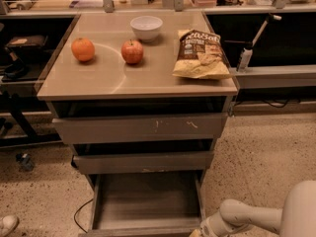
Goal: Close bottom drawer
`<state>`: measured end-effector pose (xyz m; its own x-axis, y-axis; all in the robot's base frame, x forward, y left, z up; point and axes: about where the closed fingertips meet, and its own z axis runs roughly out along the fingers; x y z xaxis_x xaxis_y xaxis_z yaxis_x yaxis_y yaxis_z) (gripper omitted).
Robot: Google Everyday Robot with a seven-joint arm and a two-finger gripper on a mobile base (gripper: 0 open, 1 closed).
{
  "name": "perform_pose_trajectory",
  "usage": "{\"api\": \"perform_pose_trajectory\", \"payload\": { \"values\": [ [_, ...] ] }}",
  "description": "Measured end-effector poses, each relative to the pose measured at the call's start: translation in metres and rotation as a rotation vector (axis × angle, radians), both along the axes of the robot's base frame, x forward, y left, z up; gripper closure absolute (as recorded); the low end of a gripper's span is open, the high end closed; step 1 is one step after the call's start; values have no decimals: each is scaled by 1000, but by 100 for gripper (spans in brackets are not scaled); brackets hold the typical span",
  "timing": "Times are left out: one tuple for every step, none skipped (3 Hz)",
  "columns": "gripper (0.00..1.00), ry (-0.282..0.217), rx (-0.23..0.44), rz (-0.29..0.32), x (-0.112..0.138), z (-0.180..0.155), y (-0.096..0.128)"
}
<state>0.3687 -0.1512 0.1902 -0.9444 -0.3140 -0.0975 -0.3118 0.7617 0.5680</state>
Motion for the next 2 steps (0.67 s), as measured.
{"api": "perform_pose_trajectory", "payload": {
  "values": [
    [100,-14,5,-23,9,1,-1],
    [100,-24,15,-31,17,-1,1]
  ]
}}
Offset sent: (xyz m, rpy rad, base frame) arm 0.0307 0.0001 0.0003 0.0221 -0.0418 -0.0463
